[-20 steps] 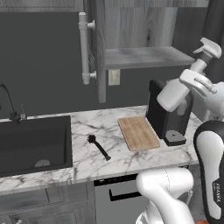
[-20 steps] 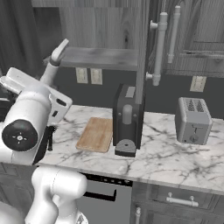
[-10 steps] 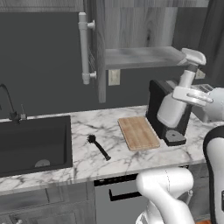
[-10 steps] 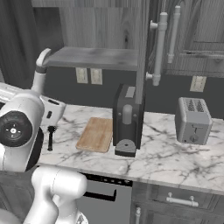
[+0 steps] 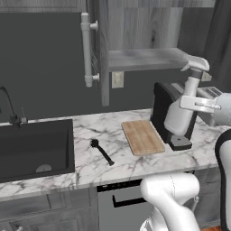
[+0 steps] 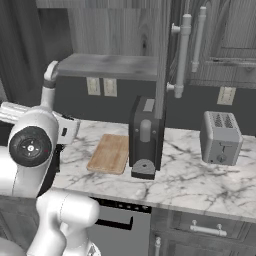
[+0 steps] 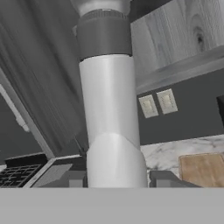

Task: Grab the spray bottle from the cabinet, then place it next to the cutting board for sanitizing. Then grab the dish brush from the countertop next to the sink and place it next to the cutting board.

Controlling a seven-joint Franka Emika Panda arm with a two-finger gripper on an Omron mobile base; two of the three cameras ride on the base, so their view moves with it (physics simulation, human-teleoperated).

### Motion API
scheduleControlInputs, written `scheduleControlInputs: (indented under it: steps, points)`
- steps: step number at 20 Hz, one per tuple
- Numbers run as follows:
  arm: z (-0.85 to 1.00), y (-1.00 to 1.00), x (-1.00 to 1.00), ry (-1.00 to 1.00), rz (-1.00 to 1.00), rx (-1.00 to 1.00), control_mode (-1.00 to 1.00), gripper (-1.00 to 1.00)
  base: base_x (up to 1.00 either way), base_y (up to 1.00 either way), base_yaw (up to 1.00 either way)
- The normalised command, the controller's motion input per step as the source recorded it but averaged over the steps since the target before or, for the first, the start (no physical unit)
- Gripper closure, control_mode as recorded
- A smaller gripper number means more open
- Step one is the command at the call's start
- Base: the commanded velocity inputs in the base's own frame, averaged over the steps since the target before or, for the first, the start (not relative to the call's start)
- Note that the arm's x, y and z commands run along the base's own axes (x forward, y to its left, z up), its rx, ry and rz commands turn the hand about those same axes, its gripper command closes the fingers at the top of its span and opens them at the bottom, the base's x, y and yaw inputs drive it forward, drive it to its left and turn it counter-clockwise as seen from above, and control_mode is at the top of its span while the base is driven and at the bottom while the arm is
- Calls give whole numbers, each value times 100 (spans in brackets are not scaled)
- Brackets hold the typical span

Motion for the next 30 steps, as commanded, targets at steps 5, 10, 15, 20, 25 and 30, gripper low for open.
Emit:
scheduleControlInputs:
  steps: [5, 10, 15, 20, 25, 30]
  points:
    - [-97, 13, 44, -7, 0, 14, -100, 100, 0, 0, 0]
    - [-95, 21, 66, 0, 0, 5, -100, 100, 0, 0, 0]
    - [-68, 48, 64, -12, 0, 1, -100, 100, 0, 0, 0]
    - [-44, 65, 61, -20, -6, 0, -100, 100, 0, 0, 0]
    - [-49, 46, 63, -12, -7, 0, -100, 100, 0, 0, 0]
    - [-43, 1, 60, -1, -3, 0, -100, 100, 0, 0, 0]
